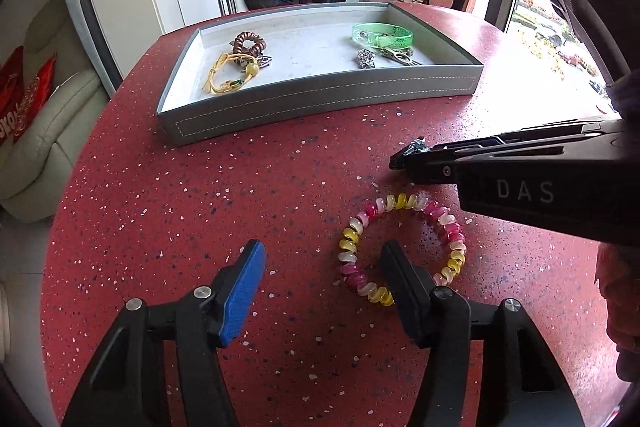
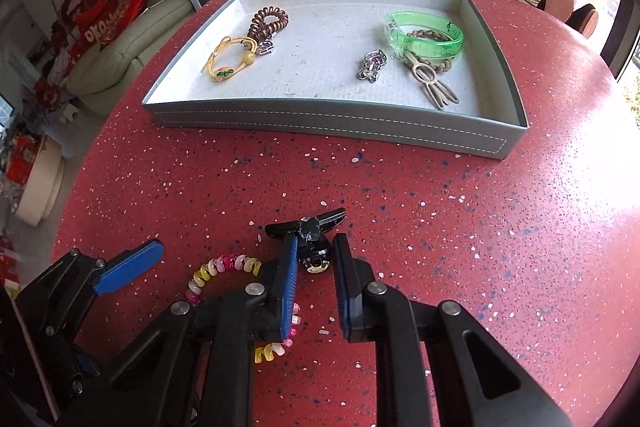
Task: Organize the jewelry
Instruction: 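Grasp the beaded bracelet with the left tool while the right tool grasps the black claw clip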
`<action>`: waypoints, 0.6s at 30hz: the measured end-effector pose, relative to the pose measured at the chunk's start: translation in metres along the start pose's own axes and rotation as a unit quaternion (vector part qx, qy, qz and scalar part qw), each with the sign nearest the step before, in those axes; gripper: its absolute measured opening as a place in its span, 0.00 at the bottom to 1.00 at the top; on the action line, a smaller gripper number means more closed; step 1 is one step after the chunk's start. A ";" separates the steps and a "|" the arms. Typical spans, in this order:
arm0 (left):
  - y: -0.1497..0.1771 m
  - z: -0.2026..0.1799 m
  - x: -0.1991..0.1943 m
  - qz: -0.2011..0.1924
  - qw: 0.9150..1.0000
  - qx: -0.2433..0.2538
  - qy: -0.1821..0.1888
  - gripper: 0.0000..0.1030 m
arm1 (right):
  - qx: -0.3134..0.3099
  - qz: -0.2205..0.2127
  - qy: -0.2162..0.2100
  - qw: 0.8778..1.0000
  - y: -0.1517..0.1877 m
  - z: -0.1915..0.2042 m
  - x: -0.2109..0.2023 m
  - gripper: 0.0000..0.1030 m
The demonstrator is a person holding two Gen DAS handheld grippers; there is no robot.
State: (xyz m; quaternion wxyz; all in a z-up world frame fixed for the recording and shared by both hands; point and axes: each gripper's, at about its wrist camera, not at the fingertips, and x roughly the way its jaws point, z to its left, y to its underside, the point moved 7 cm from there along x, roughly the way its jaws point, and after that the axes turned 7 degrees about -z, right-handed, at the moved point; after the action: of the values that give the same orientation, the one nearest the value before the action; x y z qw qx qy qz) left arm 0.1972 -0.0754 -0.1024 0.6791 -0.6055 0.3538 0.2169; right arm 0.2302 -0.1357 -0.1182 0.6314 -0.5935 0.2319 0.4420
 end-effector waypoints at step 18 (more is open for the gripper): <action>-0.001 -0.015 -0.003 0.001 0.999 0.023 0.028 0.29 | 0.050 -0.036 0.003 0.998 0.012 -0.020 -0.033 0.18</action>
State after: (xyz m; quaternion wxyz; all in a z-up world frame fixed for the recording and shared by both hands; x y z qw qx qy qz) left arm 0.1924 -0.0896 -0.0998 0.6823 -0.5953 0.3782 0.1926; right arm 0.2086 -0.1657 -0.1013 0.6748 -0.5706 0.2339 0.4054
